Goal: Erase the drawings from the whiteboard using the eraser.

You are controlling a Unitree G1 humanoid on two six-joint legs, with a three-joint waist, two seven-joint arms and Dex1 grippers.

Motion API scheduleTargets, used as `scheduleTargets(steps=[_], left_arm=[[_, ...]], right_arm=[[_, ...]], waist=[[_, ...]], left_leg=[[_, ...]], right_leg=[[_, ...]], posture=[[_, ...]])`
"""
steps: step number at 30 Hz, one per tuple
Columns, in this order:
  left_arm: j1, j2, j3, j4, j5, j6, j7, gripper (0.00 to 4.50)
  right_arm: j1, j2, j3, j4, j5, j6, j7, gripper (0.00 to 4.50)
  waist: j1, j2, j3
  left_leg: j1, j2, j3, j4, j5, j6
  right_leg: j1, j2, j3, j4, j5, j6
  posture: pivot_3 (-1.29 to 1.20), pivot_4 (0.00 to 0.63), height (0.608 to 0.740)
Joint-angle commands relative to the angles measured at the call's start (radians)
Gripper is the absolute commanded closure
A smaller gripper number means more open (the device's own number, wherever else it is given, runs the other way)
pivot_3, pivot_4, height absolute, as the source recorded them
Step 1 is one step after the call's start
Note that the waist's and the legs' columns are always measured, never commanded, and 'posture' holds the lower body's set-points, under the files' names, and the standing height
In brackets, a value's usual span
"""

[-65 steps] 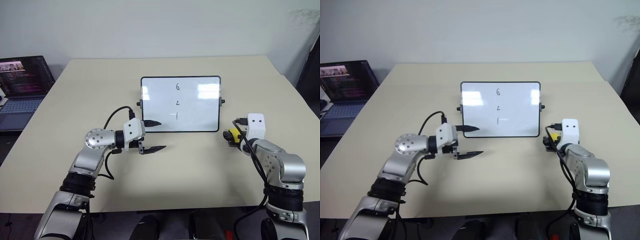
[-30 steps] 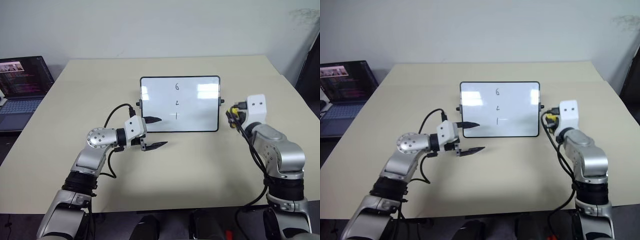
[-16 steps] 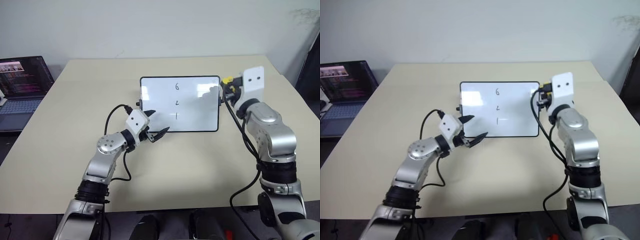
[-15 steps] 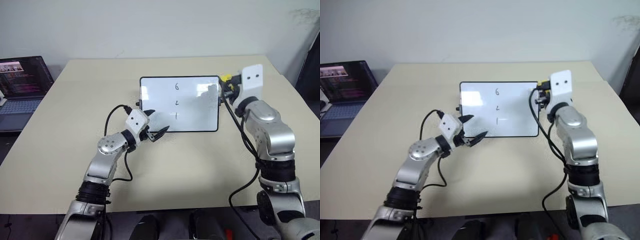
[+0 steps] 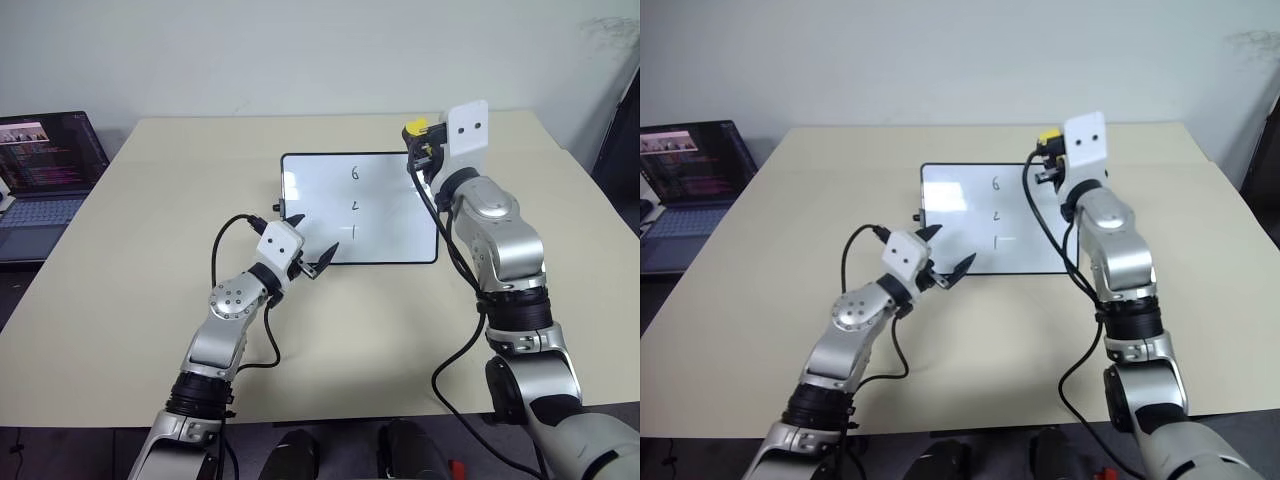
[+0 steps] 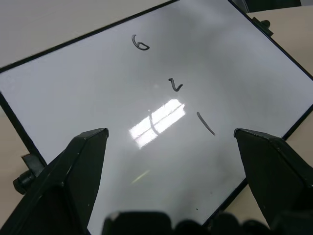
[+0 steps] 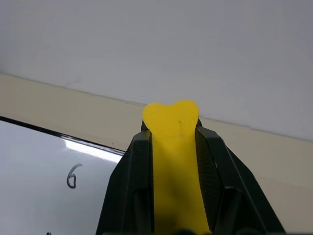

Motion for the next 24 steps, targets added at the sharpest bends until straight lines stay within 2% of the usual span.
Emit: scheduleTargets(steps=[1,24], left_arm=[[-0.034,-0.003,0.019,0.010,0.017,-0.056,0.029,0.00],[-0.073,-0.040,-0.007,0.077,0.018,-0.115,0.029,0.00]], right_arm=[[-0.046,0.010,0.003,0.006,-0.010,-0.056,0.008,3.64],[-0.084,0.011,0.037,0.059,-0.046,-0.140,0.067,3.64]], waist=[[0.000,0.000,0.000],[-0.001,0.000,0.000]], left_leg=[[0.000,0.000,0.000,0.000,0.000,0.000],[0.000,0.000,0.000,0.000,0.000,0.000]], right_leg=[[0.000,0.000,0.000,0.000,0.000,0.000],[-0.001,0.000,0.000,0.000,0.000,0.000]], posture=[[0.00,0.150,0.740],[0.00,0.150,0.740]])
